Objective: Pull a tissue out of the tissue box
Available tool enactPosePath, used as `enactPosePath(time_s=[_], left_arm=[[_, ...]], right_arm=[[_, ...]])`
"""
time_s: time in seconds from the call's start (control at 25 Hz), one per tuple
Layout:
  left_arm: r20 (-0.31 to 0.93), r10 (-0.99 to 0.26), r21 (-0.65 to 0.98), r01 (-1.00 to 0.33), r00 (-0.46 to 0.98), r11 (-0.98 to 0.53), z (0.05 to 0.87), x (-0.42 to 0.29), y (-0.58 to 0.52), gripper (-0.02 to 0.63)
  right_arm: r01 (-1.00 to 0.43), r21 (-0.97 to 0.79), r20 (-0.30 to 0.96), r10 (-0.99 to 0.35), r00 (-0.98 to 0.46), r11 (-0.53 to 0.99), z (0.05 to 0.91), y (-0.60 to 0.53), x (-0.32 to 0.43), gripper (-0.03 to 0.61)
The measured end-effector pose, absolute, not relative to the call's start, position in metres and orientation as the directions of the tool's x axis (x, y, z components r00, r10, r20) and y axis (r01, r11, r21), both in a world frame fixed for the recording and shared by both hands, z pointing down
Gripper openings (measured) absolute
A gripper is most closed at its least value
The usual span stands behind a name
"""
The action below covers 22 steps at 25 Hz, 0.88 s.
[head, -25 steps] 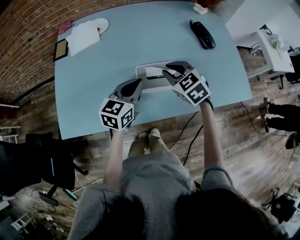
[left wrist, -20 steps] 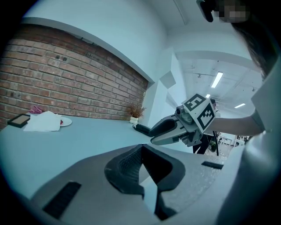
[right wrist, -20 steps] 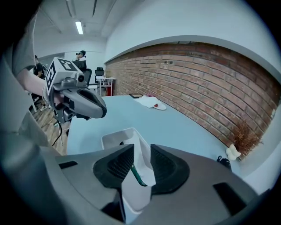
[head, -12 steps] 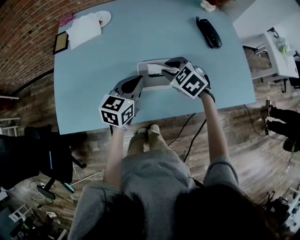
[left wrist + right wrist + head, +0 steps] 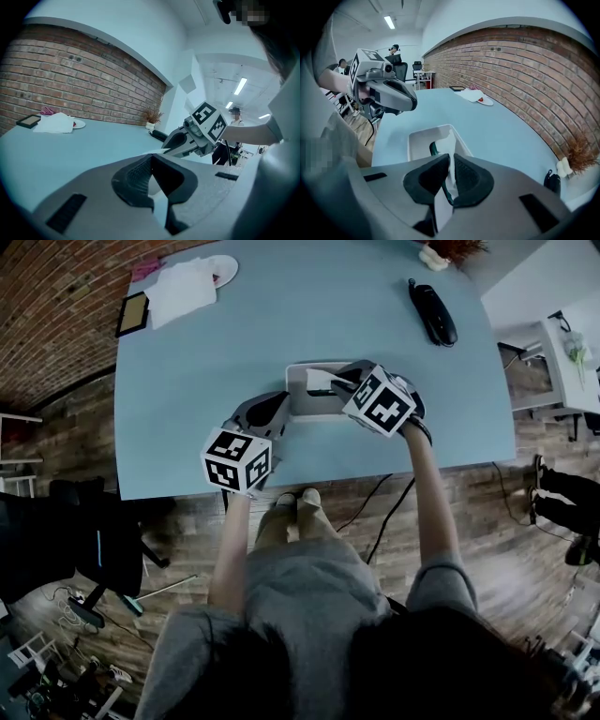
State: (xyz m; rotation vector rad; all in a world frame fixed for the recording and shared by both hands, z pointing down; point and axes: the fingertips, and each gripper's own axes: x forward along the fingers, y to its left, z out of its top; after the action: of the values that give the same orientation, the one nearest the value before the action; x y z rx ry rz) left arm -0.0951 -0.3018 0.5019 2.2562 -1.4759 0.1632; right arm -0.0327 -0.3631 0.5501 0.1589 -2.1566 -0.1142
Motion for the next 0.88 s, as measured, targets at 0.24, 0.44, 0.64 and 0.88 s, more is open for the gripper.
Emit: enactPosePath(time_s=[0.24, 0.44, 0.64, 0.88], left_arm=[[0.331, -0.848, 0.292, -0.899, 0.415, -0.326, 0.503, -0.098, -0.304, 0.003], [0.329, -0.846, 0.295, -0.897, 0.418, -0.329, 0.502, -0.098, -0.304, 0.003], [0.329, -0.842, 0.292, -0.894, 0.427, -0.340, 0.501, -0.094, -0.305, 0.003], [0.320, -0.841, 0.283, -0.891, 0.437, -0.355, 0.495, -0.092, -0.306, 0.003]], right_arm=[[-0.061, 0.145, 0.822, -0.154, -0.548, 0.988, 0.552, -0.363, -0.032, 0.003], [-0.060, 0.145, 0.820, -0.154, -0.552, 0.988, 0.547, -0.365, -0.034, 0.002], [-0.072, 0.157, 0.810, -0.170, -0.561, 0.985, 0.539, -0.367, -0.032, 0.002], [-0.082, 0.170, 0.805, -0.186, -0.564, 0.982, 0.532, -0.366, -0.029, 0.002]])
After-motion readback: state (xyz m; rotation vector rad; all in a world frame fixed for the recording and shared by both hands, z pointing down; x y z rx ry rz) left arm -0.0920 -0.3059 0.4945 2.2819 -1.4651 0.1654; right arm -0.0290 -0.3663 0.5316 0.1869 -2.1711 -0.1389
